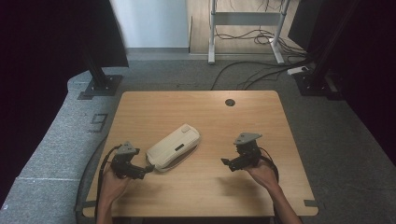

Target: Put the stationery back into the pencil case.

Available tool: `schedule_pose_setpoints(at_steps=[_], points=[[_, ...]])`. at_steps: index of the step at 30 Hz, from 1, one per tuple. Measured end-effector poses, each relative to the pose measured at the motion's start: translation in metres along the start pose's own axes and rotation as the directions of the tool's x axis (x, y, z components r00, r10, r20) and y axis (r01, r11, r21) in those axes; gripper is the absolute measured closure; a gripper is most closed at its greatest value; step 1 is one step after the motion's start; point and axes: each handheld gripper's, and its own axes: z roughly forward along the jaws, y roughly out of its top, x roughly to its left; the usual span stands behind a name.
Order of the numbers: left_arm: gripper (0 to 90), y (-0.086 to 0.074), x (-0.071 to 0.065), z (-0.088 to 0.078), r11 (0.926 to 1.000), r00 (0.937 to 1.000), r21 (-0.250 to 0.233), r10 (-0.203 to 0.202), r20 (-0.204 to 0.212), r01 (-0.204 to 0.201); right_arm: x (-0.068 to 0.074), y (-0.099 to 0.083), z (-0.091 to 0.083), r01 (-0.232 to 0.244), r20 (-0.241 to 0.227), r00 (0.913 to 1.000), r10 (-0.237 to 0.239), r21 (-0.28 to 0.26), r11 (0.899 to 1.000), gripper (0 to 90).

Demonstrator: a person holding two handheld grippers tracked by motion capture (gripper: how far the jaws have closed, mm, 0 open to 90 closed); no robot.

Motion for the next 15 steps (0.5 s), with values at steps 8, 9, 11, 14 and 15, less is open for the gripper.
schedule_pose_setpoints(at_steps=[8,9,11,14,15], points=[[0.0,-0.021,0.008,0.008,0.9977,0.9998,0.068,0.004,-0.021,-0.003,-0.004,-0.032,-0.011,-0.022,0.076,0.9969,0.021,0.022,0.999,0.0],[0.0,-0.025,0.010,0.010,0.9973,0.9998,0.074,0.001,-0.019,0.000,-0.004,-0.036,-0.012,-0.030,0.078,0.9965,0.028,0.020,0.999,0.0],[0.0,-0.029,0.011,0.014,0.9960,0.9997,0.089,0.002,-0.026,0.000,-0.005,-0.046,-0.012,-0.054,0.076,0.9957,0.052,0.020,0.998,0.0],[0.0,-0.035,0.012,0.019,0.9944,0.9993,0.105,0.011,-0.036,-0.007,-0.007,-0.060,-0.011,-0.076,0.091,0.9932,0.074,0.029,0.997,0.0],[0.0,-0.037,0.012,0.020,0.9943,0.9992,0.107,0.012,-0.037,-0.008,-0.008,-0.064,-0.010,-0.084,0.089,0.9927,0.081,0.031,0.996,0.0]])
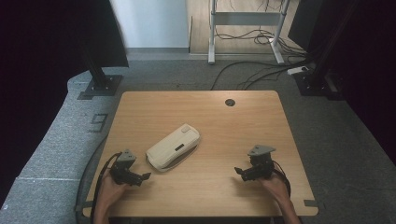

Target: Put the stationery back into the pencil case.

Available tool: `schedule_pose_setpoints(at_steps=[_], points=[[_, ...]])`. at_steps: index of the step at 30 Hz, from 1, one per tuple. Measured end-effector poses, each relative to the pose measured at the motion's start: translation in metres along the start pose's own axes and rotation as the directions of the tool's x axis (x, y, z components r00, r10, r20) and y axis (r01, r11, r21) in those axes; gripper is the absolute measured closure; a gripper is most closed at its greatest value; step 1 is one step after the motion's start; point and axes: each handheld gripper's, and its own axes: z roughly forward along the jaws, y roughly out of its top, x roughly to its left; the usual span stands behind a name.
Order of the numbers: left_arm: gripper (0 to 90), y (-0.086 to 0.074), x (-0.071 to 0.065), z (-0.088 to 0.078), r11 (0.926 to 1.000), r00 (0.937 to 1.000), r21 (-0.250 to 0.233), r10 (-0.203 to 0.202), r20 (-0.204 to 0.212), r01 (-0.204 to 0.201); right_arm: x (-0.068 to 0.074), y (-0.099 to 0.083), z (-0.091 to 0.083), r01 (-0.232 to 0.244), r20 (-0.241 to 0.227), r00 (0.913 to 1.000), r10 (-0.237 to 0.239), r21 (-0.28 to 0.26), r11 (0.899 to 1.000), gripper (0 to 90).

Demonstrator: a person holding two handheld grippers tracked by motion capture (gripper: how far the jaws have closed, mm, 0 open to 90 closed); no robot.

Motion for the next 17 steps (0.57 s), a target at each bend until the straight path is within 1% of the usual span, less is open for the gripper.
schedule_pose_setpoints(at_steps=[3,6,9,11,14,15,17], points=[[0.0,-0.005,0.001,0.004,1.0000,1.0000,0.003,-0.001,-0.005,0.001,-0.003,-0.010,0.003,-0.030,0.004,0.9995,0.030,-0.001,1.000,0.0],[0.0,-0.008,0.002,0.009,0.9999,0.9999,0.013,-0.003,-0.012,0.003,-0.004,-0.018,0.007,-0.048,0.005,0.9988,0.048,0.001,0.999,0.0],[0.0,-0.010,0.001,0.011,1.0000,0.9994,0.001,0.008,-0.033,-0.008,-0.004,-0.023,0.011,-0.047,0.008,0.9989,0.047,0.020,0.999,0.0],[0.0,-0.010,-0.002,0.013,0.9998,0.9983,0.006,0.020,-0.055,-0.020,-0.004,-0.026,0.015,-0.052,0.005,0.9986,0.052,0.036,0.998,0.0],[0.0,-0.010,-0.003,0.013,0.9999,0.9980,0.006,0.012,-0.062,-0.012,-0.004,-0.027,0.015,-0.054,0.005,0.9985,0.054,0.033,0.998,0.0],[0.0,-0.010,-0.004,0.013,1.0000,0.9974,0.005,0.005,-0.072,-0.005,-0.004,-0.027,0.015,-0.053,0.004,0.9986,0.053,0.034,0.998,0.0],[0.0,-0.010,-0.005,0.013,1.0000,0.9970,0.004,-0.002,-0.077,0.003,-0.004,-0.027,0.015,-0.053,0.003,0.9986,0.053,0.034,0.998,0.0]])
